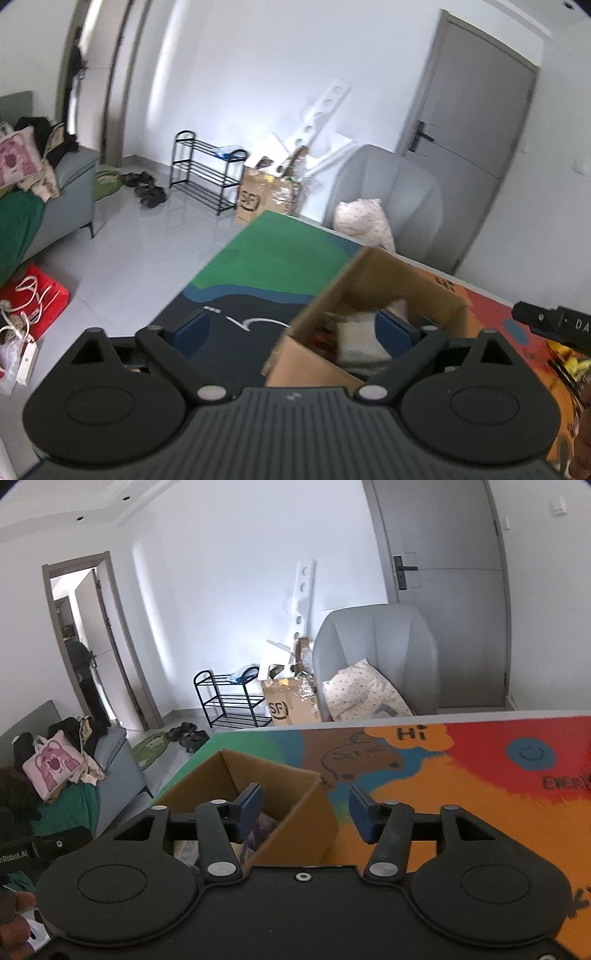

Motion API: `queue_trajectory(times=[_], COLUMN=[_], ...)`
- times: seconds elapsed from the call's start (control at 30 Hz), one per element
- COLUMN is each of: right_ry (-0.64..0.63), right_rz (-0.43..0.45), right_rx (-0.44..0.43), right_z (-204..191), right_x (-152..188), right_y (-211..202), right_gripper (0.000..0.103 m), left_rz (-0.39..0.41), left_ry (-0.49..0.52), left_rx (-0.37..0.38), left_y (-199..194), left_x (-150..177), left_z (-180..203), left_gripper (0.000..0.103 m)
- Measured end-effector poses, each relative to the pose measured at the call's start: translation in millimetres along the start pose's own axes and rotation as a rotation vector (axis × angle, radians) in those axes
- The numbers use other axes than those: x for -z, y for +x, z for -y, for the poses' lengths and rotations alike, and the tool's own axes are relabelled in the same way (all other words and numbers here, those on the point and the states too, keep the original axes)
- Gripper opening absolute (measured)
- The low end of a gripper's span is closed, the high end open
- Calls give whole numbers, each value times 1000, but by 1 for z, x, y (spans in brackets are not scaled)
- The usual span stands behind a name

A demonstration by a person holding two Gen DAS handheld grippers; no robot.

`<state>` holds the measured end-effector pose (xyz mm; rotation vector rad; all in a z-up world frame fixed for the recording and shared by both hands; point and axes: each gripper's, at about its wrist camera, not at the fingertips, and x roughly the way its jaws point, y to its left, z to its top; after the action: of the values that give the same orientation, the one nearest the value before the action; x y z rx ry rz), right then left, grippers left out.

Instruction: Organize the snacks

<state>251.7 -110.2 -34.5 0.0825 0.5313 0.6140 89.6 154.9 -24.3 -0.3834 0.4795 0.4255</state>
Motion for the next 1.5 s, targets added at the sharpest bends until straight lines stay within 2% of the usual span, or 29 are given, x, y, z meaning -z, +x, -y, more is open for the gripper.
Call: queue_trajectory(times=[0.2,0.33,0.53,0.8,1.07,1.4,1.5], right_ry=[22,31,35,43,62,48,46], right_rz=[14,30,68,101,108,66,41], right_rx=[31,48,61,110,141,139,139], right_z=[14,18,23,31,42,45,46], right_x=[8,12,16,21,32,42,46], right_y=[-32,-54,-85,-119,-146,-174,-180], right_gripper=[79,92,102,103,103,103,103], left_rz=[-23,-22,-17,-17,-54,-86,-105], left_ry=[85,122,136,196,272,353,342], left_rx=[70,78,99,145,186,231,250], left_y=[-12,-22,-47,-72,-87,-113,-120], left_x=[11,15,18,25,31,33,31], left_z=[26,38,50,69,85,99,96], left_gripper=[100,103,103,103,103,103,103])
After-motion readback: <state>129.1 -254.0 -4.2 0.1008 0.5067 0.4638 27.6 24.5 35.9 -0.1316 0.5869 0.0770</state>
